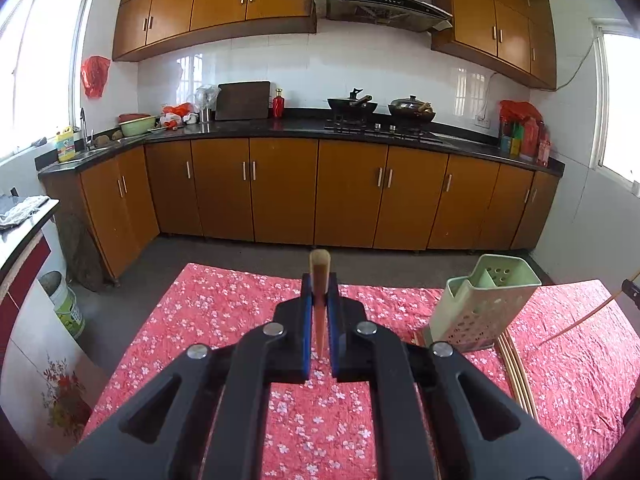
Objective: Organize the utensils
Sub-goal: 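Lift both held chopsticks and carry them above the perforated utensil holder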
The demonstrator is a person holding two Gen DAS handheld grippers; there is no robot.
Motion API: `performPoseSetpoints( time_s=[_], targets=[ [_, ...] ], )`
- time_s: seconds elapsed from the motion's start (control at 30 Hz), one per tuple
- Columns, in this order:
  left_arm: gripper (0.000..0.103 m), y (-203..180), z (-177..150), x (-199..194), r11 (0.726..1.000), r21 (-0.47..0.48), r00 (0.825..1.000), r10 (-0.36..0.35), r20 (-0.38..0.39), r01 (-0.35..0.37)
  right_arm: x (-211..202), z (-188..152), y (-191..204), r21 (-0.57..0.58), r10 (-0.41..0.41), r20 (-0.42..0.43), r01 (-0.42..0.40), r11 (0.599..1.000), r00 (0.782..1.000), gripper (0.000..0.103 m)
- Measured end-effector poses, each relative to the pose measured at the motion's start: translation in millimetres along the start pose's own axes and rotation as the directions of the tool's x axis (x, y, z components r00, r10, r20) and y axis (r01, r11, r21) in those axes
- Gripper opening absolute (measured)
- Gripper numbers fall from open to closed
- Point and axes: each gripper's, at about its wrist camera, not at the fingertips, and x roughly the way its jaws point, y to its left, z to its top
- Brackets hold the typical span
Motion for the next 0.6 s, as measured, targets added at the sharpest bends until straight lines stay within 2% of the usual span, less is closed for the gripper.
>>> performPoseSetpoints(
  time_s=[0.1,0.27,0.4,0.5,0.6],
  targets=[
    [0.008,-5.9,18.0,-5.3,1.000,0.002,0.999,-0.013,0.032,0.012,-2.4,18.9,5.4,0.010,0.023,0.027,-0.023,1.000,0.999,0.008],
    [0.008,-29.6,58.9,-28.0,0.998,0.004,0.988,-0.060,0.142,0.060,-25.8,64.6,27.0,0.022,0.096,0.160,-0.101,0.995,0.982,0.008],
    [0.008,-48.3,91.9,-41.7,0.990,-0.038,0.966,-0.121,0.228,0.133,-43.3,92.2,46.6,0.040,0.173,0.268,-0.190,0.981,0.948,0.008],
    [0.008,-64.4,110.0,-46.2,0.983,-0.058,0.947,-0.149,0.283,0.172,-44.4,99.1,64.2,0.023,0.215,0.304,-0.233,0.972,0.928,0.008],
    [0.008,-82.5,119.1,-45.9,0.979,-0.066,0.929,-0.163,0.332,0.195,-32.6,94.4,84.2,-0.018,0.242,0.303,-0.248,0.969,0.922,0.008]
  ],
)
